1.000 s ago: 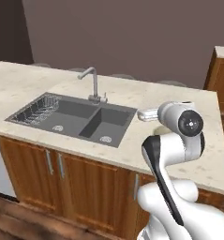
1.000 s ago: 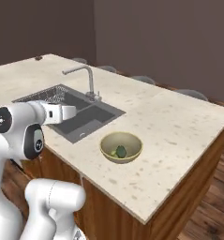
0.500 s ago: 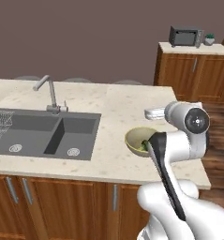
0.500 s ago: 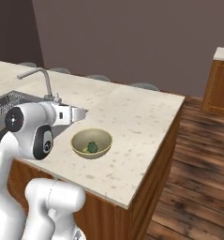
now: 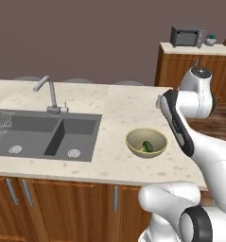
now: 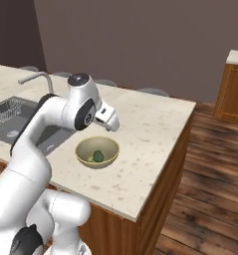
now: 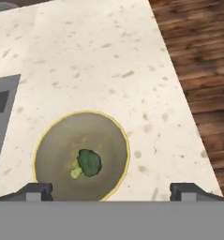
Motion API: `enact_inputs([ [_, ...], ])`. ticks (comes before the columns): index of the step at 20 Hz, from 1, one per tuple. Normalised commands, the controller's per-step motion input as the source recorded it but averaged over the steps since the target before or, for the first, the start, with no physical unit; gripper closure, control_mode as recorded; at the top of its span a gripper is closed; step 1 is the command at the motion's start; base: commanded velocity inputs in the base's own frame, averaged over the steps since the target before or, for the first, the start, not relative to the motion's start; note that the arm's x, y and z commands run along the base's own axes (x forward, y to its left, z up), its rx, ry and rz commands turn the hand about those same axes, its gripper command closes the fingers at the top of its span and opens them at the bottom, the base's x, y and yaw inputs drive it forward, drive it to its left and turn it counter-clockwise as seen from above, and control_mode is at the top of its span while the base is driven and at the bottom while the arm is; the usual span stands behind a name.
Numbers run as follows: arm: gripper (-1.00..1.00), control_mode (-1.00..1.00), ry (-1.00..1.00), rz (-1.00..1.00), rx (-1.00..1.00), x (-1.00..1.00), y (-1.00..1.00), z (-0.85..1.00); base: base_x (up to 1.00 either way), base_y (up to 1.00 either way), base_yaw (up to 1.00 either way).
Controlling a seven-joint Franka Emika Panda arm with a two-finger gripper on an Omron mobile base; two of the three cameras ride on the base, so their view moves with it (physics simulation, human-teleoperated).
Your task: Move the mug from next to the sink to the open cabinet. Then, move the bowl with the broccoli to the fridge to clear the area for faucet cleaning.
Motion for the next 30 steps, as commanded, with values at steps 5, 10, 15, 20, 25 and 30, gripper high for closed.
enact_inputs([
  [5,-1.0,-1.0,0.06,-0.16,0.33,-0.28,-0.28,-0.77,0.0,0.0,0.0],
  [10,-1.0,-1.0,0.01,-0.16,0.24,0.02,-0.12,-0.84,0.0,0.0,0.0],
  [15,-1.0,-1.0,0.12,-0.06,0.01,0.64,0.0,-0.44,0.0,0.0,0.0],
  [20,-1.0,-1.0,0.23,0.0,0.05,0.36,-0.06,-0.49,0.0,0.0,0.0],
  [25,-1.0,-1.0,0.06,0.03,0.11,-0.01,-0.3,-0.6,0.0,0.0,0.0],
  [30,-1.0,-1.0,0.0,0.0,0.02,0.09,0.02,-0.14,0.0,0.0,0.0],
])
